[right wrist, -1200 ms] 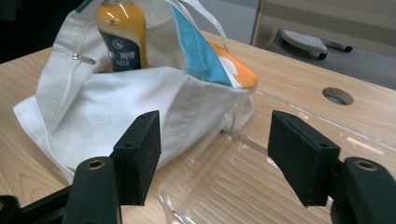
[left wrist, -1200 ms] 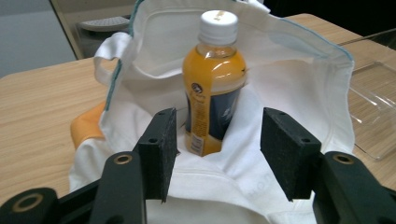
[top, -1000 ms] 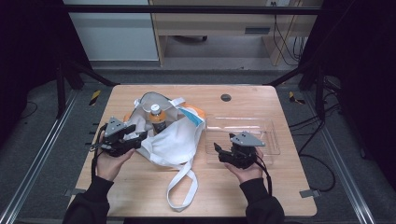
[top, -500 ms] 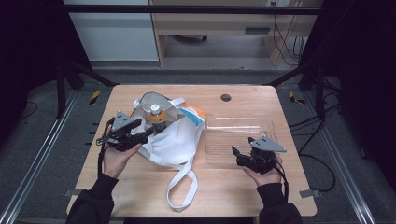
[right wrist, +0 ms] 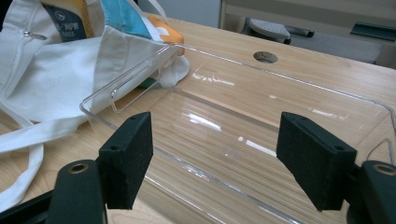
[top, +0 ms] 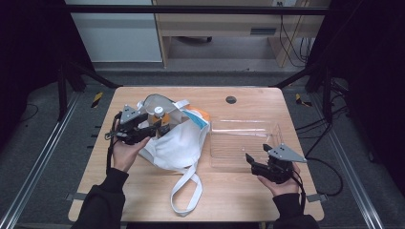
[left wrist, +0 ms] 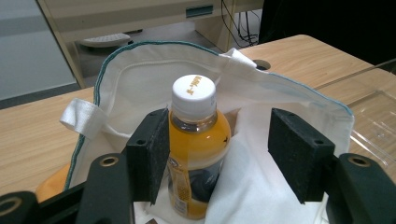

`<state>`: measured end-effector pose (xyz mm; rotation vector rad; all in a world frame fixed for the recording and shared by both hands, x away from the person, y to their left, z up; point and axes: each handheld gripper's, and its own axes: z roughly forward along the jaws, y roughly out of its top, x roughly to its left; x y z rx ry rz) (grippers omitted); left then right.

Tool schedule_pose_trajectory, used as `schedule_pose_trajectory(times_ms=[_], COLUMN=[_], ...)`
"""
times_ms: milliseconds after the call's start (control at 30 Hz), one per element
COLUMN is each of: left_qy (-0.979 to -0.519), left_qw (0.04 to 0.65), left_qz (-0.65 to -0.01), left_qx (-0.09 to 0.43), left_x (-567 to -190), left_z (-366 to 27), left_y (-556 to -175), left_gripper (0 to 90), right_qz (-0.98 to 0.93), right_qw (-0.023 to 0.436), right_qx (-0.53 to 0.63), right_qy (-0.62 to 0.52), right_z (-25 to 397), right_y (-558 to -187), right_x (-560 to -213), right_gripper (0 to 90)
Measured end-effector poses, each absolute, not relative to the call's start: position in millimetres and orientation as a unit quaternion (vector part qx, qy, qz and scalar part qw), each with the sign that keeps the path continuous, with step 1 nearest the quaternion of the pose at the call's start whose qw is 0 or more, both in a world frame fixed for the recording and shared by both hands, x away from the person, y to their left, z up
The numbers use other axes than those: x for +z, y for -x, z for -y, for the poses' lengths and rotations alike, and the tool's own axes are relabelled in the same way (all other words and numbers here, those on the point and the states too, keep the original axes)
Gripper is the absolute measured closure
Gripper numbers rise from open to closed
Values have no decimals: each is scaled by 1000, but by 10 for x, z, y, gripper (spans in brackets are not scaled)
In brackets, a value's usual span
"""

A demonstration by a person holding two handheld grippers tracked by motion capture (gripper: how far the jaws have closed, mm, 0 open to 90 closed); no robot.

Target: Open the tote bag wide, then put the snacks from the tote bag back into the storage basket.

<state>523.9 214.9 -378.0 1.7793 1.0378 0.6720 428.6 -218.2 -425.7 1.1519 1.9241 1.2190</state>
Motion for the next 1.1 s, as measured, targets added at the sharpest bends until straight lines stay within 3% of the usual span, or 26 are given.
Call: schedule_pose_trajectory(times_ms=[233, 1100], left_qy=[-718, -717], left_qw=[460, 443], left_qz=[-437, -440], left_qx=[286, 309], left_x=[-3817, -3959], left_z=[-2108, -1979], left_y=[-5363, -5614], left_gripper=[386, 411], right_qz=[-727, -741], right_qw=[291, 274], right_qx=[452, 444], right_qy=[-427, -424], right_z=[2227, 2251], right_y=[-4191, -4070], right_x=[-4301, -4418], right_gripper=[236, 252])
